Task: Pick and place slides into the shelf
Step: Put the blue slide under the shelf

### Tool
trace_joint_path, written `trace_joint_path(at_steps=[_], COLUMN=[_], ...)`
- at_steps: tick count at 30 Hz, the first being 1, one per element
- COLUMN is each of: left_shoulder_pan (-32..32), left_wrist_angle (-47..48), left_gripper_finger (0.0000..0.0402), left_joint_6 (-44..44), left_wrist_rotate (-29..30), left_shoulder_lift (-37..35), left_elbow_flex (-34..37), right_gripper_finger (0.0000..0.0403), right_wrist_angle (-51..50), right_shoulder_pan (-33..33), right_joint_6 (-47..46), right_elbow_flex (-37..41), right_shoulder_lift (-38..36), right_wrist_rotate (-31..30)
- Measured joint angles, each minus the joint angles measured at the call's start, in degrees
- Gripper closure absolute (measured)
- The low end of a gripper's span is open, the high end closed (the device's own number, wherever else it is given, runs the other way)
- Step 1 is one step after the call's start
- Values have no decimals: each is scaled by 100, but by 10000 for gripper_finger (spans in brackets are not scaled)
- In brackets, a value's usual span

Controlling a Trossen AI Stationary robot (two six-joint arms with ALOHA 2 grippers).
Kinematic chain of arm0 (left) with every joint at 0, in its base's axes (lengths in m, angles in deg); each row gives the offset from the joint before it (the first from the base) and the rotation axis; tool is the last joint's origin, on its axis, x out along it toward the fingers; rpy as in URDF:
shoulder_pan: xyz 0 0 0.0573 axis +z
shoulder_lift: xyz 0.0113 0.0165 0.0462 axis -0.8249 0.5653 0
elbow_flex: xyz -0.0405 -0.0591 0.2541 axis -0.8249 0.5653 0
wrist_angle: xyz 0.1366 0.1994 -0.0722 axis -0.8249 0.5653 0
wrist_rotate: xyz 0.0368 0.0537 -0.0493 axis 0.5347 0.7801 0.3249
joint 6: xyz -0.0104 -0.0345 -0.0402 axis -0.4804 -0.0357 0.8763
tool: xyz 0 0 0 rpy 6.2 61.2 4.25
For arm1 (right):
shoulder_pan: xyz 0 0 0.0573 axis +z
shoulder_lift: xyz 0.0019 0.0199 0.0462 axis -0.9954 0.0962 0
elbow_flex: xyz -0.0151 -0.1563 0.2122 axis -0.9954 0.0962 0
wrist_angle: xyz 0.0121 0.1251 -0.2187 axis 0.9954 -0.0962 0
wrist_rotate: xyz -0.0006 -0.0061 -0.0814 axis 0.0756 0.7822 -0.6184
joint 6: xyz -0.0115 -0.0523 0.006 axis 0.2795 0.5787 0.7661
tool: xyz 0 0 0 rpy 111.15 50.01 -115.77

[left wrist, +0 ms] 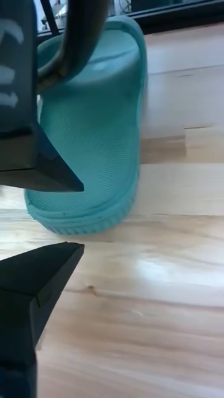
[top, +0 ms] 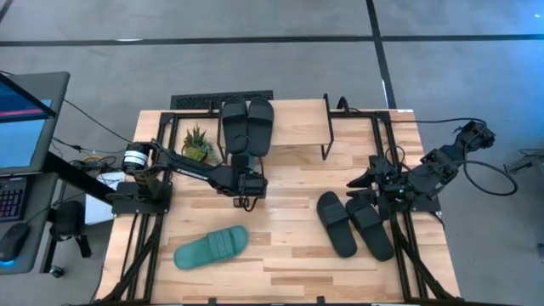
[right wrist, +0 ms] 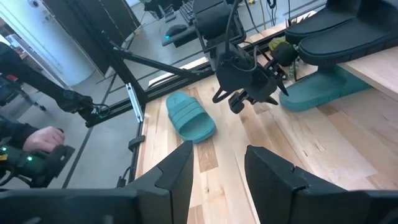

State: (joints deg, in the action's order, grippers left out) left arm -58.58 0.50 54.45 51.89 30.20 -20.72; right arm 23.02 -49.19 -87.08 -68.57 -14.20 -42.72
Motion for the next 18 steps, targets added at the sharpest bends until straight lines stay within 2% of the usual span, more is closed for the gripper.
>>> trace_joint_path(at_steps=[7, 18], left_shoulder_pan=[-93, -416], left_wrist_angle=[311, 891], left_gripper_finger=[270, 270], left_joint_6=[226, 457], left_wrist_rotate=[25, 144], left_shoulder_lift=[-238, -1248], left_elbow_flex=[0, 0], right_gripper_finger=[272, 272], right_wrist_angle=[-46, -168], right_shoulder_pan=[0, 0], right_joint_6=[0, -8], right_elbow_flex=[0, -2], right_shoulder_lift=[2, 2], right_wrist_rotate=[2, 4])
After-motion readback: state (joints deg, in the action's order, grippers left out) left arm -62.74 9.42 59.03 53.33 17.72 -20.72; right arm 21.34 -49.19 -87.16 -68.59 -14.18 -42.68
